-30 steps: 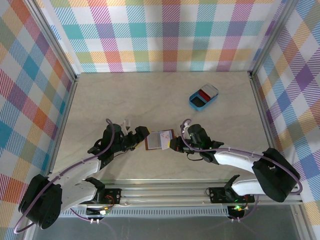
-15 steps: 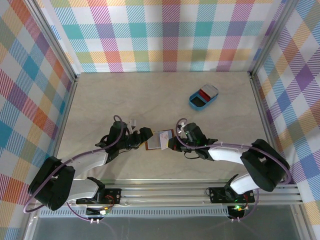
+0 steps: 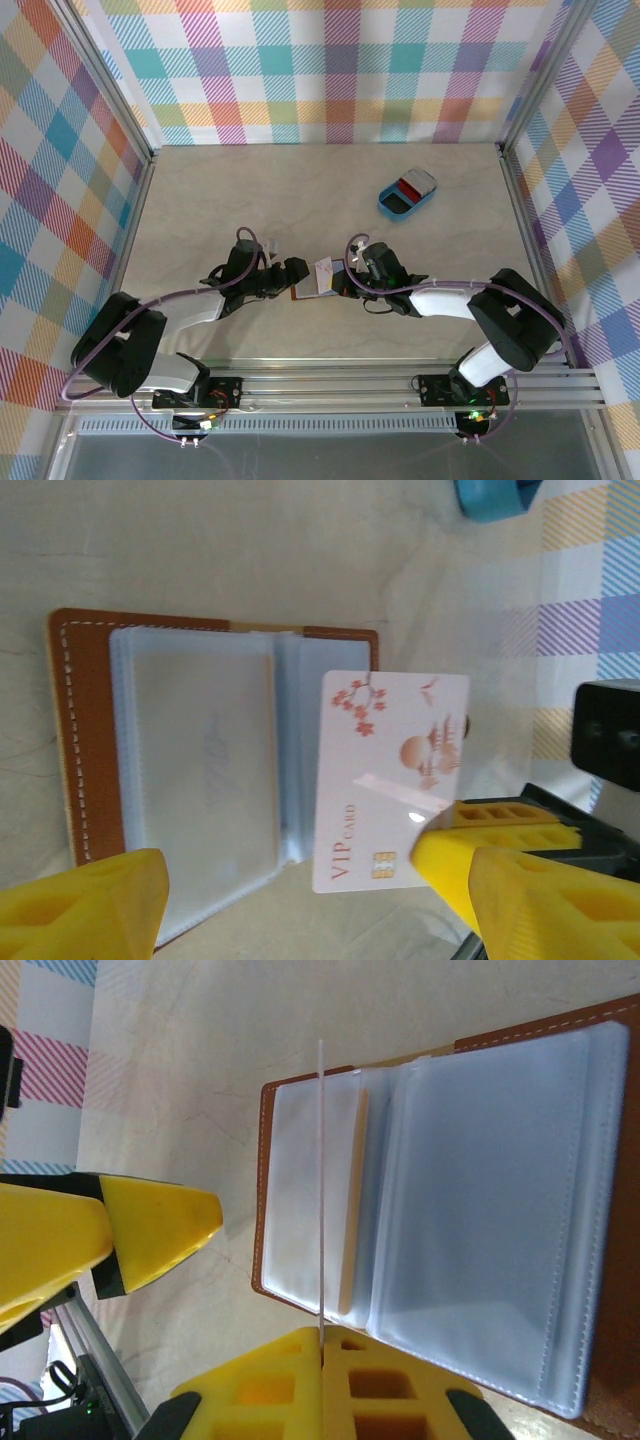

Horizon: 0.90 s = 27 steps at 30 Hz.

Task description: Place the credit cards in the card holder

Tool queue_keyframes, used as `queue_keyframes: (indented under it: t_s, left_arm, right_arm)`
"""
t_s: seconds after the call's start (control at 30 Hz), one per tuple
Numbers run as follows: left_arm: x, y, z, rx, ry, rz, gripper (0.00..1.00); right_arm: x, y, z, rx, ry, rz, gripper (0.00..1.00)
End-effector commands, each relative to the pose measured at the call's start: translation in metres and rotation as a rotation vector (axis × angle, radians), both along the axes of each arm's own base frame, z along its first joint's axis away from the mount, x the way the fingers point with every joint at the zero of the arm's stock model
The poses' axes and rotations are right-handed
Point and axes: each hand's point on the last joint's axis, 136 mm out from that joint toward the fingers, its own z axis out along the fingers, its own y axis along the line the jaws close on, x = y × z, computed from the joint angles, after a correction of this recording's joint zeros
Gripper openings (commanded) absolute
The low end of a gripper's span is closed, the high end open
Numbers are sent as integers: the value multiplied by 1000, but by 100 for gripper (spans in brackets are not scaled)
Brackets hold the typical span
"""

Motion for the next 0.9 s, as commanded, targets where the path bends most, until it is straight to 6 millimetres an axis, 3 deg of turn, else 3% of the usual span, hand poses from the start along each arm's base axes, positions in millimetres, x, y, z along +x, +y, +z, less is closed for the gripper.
queue_keyframes:
  t_s: [0.0,0.87]
  left_arm:
    - [10,-4,9,-6,-44,-9,78]
    - [9,-8,-15,16,-7,-21,70]
  right_arm:
    - [12,4,8,4,-60,-2,0]
    - [17,10,-5,28,3,-38,0]
